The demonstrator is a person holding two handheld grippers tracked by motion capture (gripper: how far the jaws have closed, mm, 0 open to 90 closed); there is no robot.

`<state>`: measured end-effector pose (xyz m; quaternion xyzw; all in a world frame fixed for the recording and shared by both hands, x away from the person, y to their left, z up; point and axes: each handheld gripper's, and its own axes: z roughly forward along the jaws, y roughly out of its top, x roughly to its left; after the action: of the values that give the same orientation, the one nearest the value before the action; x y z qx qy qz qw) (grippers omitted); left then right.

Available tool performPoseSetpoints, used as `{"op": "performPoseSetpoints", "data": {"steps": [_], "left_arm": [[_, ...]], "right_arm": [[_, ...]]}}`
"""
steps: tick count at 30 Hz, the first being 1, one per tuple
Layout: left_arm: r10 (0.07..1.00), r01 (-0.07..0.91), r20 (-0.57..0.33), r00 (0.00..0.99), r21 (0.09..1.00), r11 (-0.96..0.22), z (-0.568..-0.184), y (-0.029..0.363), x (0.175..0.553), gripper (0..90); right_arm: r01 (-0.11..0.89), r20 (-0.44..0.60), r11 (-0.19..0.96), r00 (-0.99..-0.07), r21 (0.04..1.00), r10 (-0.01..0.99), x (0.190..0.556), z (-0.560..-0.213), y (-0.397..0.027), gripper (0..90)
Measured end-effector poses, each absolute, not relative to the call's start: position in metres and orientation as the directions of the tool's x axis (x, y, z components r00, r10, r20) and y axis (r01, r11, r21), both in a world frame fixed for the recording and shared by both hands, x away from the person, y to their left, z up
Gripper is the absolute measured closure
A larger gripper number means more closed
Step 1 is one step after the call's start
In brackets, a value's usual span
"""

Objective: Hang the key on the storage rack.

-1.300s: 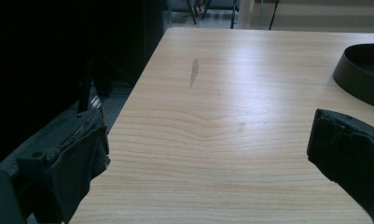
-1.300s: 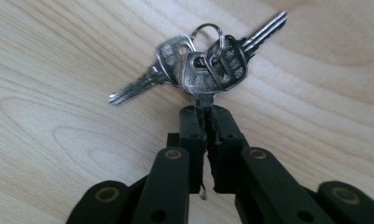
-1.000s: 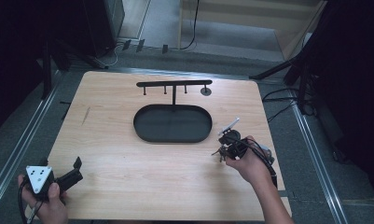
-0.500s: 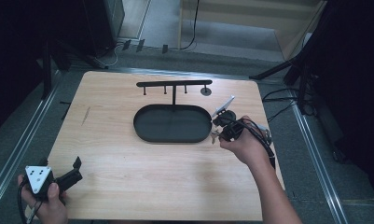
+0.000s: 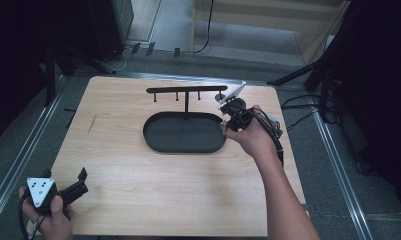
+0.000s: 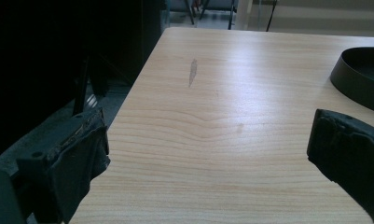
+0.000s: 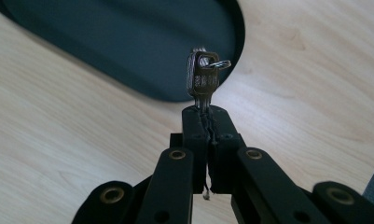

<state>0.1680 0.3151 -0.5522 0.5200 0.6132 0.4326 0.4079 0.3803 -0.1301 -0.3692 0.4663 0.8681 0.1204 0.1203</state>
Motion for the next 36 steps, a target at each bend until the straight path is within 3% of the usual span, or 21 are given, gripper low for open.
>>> {"op": "performPoseSetpoints", "data": {"steps": [12,36], "left_arm": [[0.99,0.286,-0.061,-0.126,0.953,0.095,-0.552,0.317,0.168,0.0],[0.989,0.285,-0.07,-0.129,0.953,0.105,-0.552,0.318,0.168,0.0]], "right_arm": [[0.798,-0.116,0.486,-0.479,0.355,0.87,0.408,-0.333,-0.118,87.9],[0.812,-0.182,0.483,-0.447,0.328,0.876,0.434,-0.328,-0.1,88.0]]}}
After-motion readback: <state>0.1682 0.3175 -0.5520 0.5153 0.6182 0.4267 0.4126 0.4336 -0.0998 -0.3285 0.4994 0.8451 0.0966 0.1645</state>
